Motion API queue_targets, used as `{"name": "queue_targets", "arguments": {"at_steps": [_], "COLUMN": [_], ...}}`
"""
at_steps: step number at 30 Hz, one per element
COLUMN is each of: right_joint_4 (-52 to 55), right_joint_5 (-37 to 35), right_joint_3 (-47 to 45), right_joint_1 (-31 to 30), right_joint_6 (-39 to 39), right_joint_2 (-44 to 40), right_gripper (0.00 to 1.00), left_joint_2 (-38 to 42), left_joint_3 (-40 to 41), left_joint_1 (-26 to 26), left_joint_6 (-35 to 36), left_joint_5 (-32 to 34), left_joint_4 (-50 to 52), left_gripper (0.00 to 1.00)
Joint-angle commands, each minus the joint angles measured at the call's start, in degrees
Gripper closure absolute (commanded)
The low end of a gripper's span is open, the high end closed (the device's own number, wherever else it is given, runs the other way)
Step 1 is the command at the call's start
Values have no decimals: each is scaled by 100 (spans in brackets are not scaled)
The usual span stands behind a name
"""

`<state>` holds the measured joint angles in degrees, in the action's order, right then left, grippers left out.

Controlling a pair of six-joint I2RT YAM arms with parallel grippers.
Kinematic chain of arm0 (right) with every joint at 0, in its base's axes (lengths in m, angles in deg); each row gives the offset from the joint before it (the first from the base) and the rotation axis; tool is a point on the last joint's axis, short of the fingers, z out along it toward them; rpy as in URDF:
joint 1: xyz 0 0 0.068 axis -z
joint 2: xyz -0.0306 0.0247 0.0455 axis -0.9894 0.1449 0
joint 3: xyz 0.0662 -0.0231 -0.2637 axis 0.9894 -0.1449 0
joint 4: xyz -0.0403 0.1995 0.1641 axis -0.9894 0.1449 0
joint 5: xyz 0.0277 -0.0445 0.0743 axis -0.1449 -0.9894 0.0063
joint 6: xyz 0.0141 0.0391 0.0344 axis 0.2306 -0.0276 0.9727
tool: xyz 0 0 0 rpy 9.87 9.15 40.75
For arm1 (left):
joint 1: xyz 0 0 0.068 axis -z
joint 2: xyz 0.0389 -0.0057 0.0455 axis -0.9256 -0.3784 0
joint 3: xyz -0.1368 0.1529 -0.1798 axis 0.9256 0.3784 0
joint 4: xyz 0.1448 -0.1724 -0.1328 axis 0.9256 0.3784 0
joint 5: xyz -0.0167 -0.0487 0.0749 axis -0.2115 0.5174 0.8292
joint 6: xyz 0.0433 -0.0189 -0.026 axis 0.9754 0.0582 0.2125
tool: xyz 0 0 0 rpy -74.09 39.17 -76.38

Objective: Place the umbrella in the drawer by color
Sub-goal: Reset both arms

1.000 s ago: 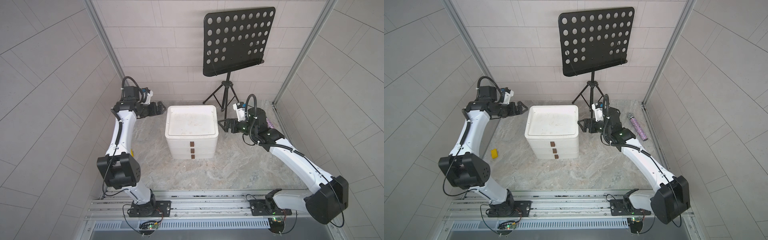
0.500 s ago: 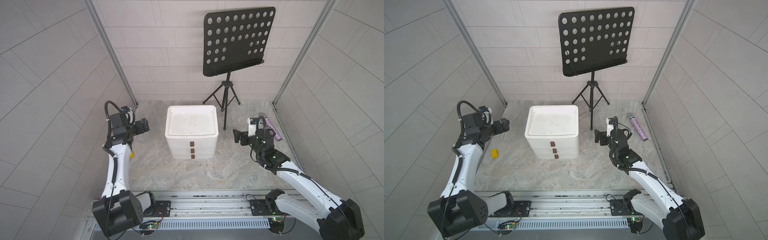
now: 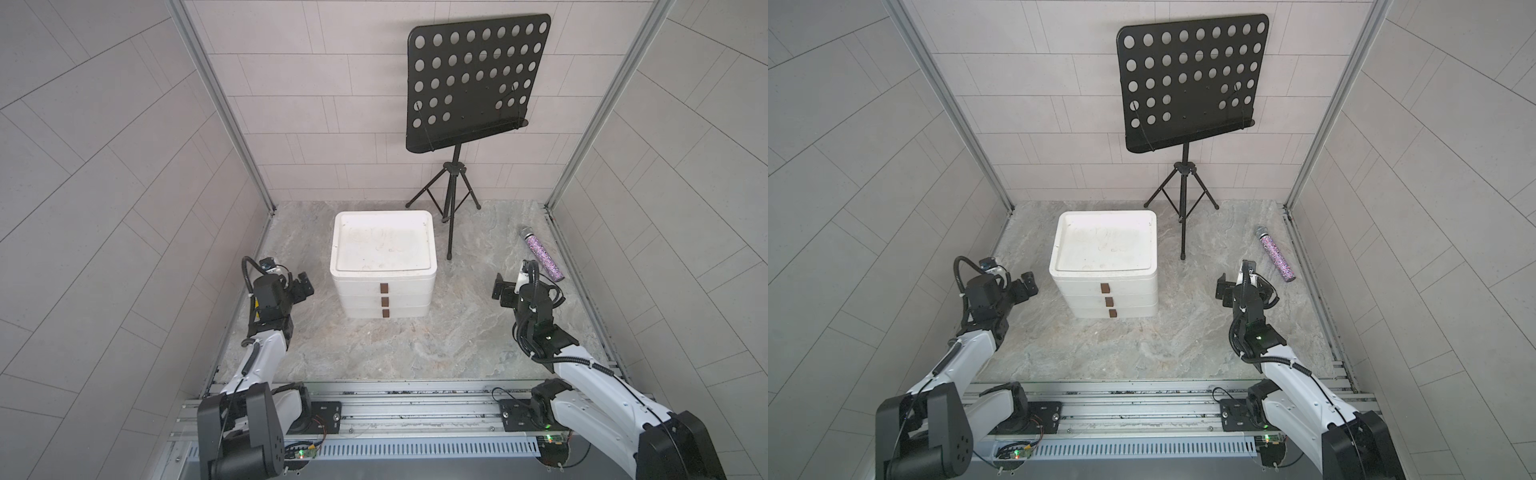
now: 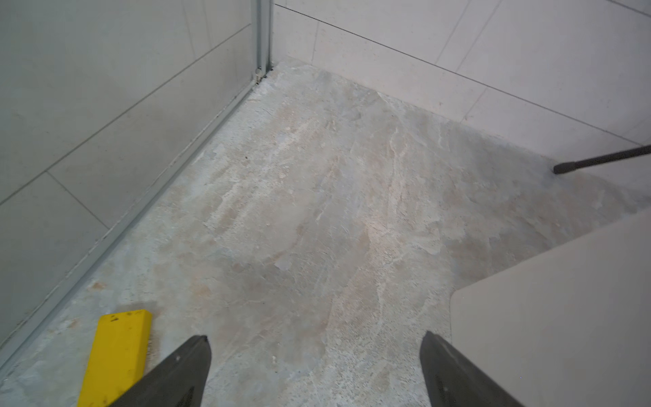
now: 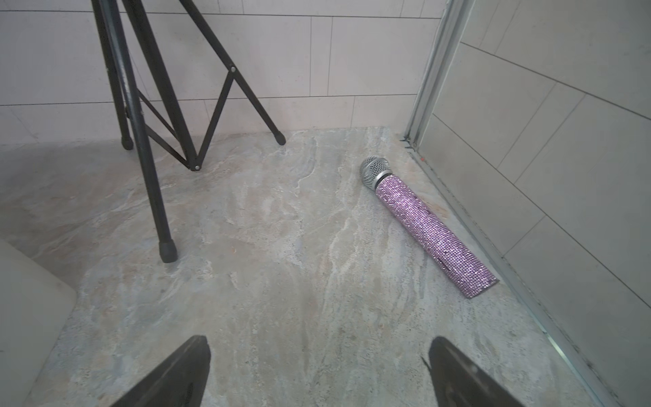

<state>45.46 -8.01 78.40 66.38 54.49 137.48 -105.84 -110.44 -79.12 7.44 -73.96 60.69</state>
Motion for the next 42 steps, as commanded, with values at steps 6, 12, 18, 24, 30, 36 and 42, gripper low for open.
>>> {"name": "queue_targets", "arguments": {"at_steps": [6, 12, 18, 24, 30, 36, 42], "right_joint_4": [-1085, -2365, -4321, -5645, -3912, -3312, -3377], "right_joint_5": [-166, 80, 563, 1126, 835, 693, 693], "right_joint_3": [-507, -938, -950, -736, -106, 310, 290], "right_joint_1": [344, 724, 1156, 1339, 1455, 1445, 1445], "right_joint_6": [-457, -742, -767, -856, -563, -558, -556], "right_joint_2": [43, 698, 2320, 4001, 3622, 3750, 3765], "right_gripper": [1, 0, 0, 0, 0, 1, 0], "left_joint_2": [-915, -1963, -2355, -2280, -2348, -2415, -2417], "left_joint_3": [484, 844, 562, 202, 67, -160, -175], "left_joint_1": [834, 1153, 1197, 1197, 1205, 1288, 1332], "left_joint_6": [502, 620, 631, 424, 428, 541, 559], "left_joint_5": [1289, 1713, 1800, 2142, 2194, 2211, 2272], "left_joint_4": [-2486, -3972, -3888, -3078, -2926, -2598, -2571], "left_gripper": [0, 0, 0, 0, 0, 0, 0]}}
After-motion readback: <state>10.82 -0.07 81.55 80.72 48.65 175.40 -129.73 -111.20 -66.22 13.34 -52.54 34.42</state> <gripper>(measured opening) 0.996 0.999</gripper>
